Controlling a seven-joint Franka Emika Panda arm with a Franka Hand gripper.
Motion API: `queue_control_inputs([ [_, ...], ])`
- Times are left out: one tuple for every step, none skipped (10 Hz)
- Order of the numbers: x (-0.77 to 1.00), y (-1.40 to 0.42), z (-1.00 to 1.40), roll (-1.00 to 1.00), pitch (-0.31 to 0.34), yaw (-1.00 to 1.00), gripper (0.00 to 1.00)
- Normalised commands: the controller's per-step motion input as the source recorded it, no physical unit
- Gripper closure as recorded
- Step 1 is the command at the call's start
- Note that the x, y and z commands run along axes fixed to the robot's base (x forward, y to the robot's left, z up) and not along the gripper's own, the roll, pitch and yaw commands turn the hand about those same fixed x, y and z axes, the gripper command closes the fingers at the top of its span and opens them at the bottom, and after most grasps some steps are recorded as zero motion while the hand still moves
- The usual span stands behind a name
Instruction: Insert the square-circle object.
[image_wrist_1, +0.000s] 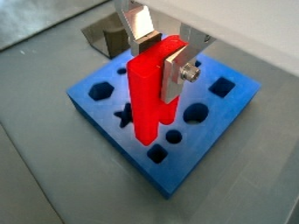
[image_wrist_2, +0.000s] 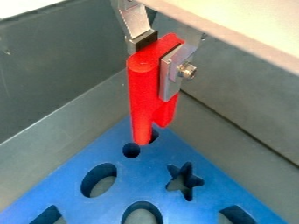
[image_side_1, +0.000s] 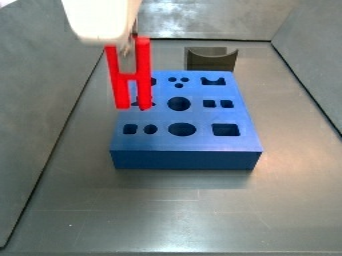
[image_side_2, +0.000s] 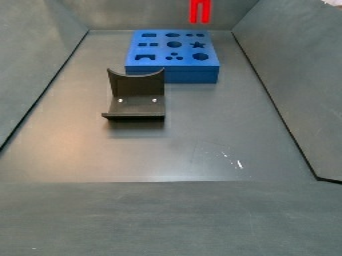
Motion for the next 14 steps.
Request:
queue_control_inputs([
  [-0.08, -0.03, -0.71, -0.11, -0.113, 0.0, 1.0],
  [-0.01, -0.06, -0.67, -0.03, -0.106, 0.0, 1.0],
  [0.0, -0.19, -0.64, 0.05, -0.02, 0.0, 1.0],
  [0.06, -0.24, -0.56, 0.15, 0.0, 0.0, 1.0],
  [0.13, -0.22, -0.45, 0.2, 0.06, 0.0, 1.0],
  [0.29, -0.06, -0.42, 0.18, 0.11, -0.02, 1.0],
  [0.32, 0.0, -0.39, 0.21, 0.123, -0.07, 1.0],
  [0.3, 0.0, -0.46, 0.19, 0.106, -0.05, 1.0],
  [0.14, 0.0, -0.65, 0.13, 0.026, -0.05, 1.0],
  [-0.01, 0.0, -0.9, 0.05, -0.089, -0.02, 1.0],
  [-0.02, -0.06, -1.0, 0.03, -0.139, 0.0, 1.0],
  [0.0, -0.08, -0.96, 0.0, -0.161, 0.0, 1.0],
  [0.0, -0.12, -0.97, 0.0, -0.159, 0.0, 1.0],
  [0.11, -0.08, -1.0, 0.0, -0.074, 0.0, 1.0],
])
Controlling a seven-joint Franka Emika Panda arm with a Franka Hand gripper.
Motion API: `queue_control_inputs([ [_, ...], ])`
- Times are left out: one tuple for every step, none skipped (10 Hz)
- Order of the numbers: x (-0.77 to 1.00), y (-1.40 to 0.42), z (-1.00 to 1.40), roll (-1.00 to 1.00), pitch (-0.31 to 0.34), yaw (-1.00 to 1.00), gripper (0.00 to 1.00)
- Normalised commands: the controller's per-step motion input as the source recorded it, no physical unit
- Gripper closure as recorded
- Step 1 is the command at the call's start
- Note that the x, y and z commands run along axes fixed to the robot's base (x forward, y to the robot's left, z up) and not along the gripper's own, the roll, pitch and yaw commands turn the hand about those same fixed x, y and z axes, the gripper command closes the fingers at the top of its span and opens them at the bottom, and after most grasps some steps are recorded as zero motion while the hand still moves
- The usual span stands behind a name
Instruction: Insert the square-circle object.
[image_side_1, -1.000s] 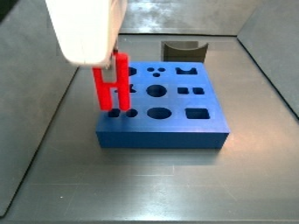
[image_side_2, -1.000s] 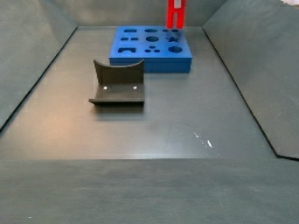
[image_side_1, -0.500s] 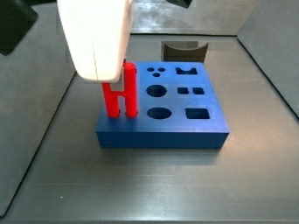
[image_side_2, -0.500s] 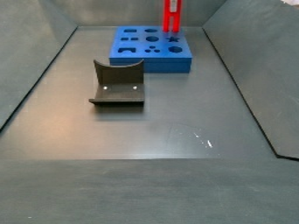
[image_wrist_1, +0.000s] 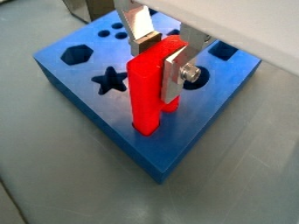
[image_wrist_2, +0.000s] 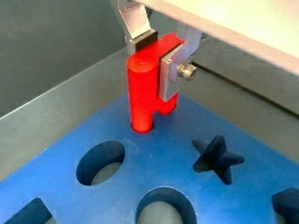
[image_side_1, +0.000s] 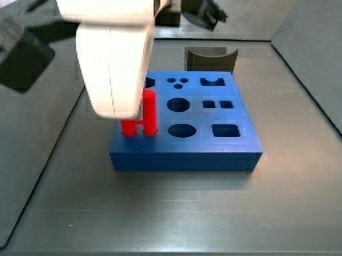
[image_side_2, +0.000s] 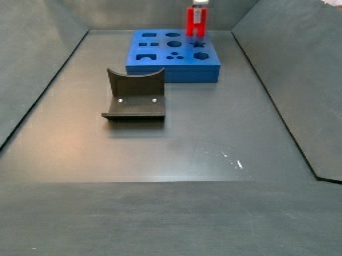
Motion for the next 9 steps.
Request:
queue_control_inputs([
  [0.17, -0.04, -1.0, 0.0, -0.023, 0.0, 1.0],
  [0.16, -0.03, -1.0, 0.0, -0.02, 0.0, 1.0],
  [0.15, -0.01, -1.0, 0.0, -0.01, 0.0, 1.0],
  [0.21, -0.07, -1.0, 0.02, -0.01, 0.0, 1.0],
  [0.26, -0.05, -1.0, 0.03, -0.029, 0.0, 1.0],
  [0.04, -0.15, -0.82, 0.08, -0.21, 0.0, 1.0],
  [-0.17, -0.17, -0.47, 0.03, -0.404, 0.05, 1.0],
  [-0.06, 0.0, -0.52, -0.02, -0.363, 0.0, 1.0],
  [-0.23, -0.13, -0.35, 0.06, -0.447, 0.08, 1.0],
])
